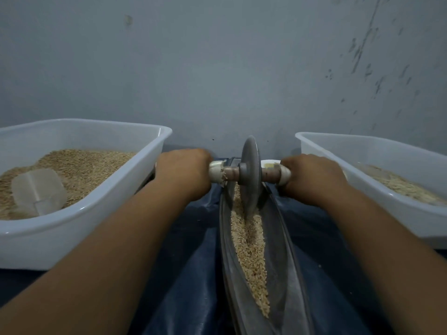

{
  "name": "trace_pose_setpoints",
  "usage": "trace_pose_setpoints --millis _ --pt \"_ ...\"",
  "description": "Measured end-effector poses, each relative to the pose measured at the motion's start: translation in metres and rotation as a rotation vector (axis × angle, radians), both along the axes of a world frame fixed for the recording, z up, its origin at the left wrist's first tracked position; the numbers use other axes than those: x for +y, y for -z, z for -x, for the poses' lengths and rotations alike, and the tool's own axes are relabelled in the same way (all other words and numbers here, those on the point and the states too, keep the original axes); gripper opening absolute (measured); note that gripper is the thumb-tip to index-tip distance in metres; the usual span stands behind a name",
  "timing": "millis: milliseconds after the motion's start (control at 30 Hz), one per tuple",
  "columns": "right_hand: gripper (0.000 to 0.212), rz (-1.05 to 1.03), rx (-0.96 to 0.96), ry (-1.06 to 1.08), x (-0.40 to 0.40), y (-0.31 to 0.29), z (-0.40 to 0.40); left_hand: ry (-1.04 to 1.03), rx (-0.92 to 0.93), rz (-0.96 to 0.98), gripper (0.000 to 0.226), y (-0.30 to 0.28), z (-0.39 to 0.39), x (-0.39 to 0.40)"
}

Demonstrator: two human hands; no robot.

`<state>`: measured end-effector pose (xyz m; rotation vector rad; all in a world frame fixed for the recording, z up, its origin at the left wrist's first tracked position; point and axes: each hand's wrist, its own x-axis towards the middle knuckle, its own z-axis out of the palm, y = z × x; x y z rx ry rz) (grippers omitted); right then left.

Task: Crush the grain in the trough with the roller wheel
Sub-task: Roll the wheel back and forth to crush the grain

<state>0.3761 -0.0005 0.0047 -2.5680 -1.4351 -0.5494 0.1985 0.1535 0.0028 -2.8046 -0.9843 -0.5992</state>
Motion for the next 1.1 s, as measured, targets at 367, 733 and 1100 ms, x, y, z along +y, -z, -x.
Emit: trace_pose_setpoints --millis 367,733,1100 --pt "0.017 0.005 0.047 0.012 0.002 0.004 -0.003 0.013 0.01 -0.009 0.017 -0.002 0.0 -0.002" --pt "0.024 0.144 0.144 -0.008 0.003 -0.002 -0.009 0.01 0.074 0.063 0.015 -0.002 0.0 0.003" --pt "0.016 -0.014 -0.039 0.032 0.003 0.001 -0.003 -0.013 -0.071 -0.031 0.013 0.013 -0.001 0.007"
